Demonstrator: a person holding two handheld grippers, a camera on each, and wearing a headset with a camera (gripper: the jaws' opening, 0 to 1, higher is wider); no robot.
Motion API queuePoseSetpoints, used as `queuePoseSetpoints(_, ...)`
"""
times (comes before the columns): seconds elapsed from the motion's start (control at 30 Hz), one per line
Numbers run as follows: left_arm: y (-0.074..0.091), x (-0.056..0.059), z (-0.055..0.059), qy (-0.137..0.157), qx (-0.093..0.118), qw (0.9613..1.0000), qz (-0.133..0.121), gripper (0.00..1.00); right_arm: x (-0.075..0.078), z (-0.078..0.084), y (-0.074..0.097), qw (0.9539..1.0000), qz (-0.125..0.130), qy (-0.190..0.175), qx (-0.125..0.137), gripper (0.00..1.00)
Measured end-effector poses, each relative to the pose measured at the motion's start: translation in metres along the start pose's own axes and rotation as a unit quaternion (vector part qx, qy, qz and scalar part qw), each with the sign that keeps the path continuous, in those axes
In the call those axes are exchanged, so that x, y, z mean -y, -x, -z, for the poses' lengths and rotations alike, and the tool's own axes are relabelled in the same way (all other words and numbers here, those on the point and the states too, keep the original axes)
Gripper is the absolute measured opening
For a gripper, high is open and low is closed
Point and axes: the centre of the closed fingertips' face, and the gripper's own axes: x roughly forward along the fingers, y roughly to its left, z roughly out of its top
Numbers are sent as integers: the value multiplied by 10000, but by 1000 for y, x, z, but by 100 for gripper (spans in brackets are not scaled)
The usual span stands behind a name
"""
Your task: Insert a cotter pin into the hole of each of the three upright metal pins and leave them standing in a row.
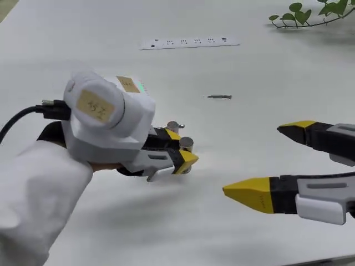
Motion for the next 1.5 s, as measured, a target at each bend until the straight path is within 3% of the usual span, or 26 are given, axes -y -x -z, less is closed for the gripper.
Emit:
queuePoseSetpoints(0.57, -11, 12, 13, -84, -57, 9998, 158, 10, 2, 7, 2, 9999, 47, -126, -65, 88)
queuePoseSetpoints(0.8, -14, 14, 22, -170, -222, 9994, 198, 10, 8, 10, 2, 9997, 141, -137, -110, 87)
queuePoseSetpoints(1.4, -9, 16, 22, -205, -154, 9994, 231, 10, 5, 18, 4, 9996, 91, -137, -251, 88)
queuePoseSetpoints(1.5, -5, 16, 16, -93, -19, 9997, 215, 11, 4, 19, 5, 9995, 79, -142, -253, 88)
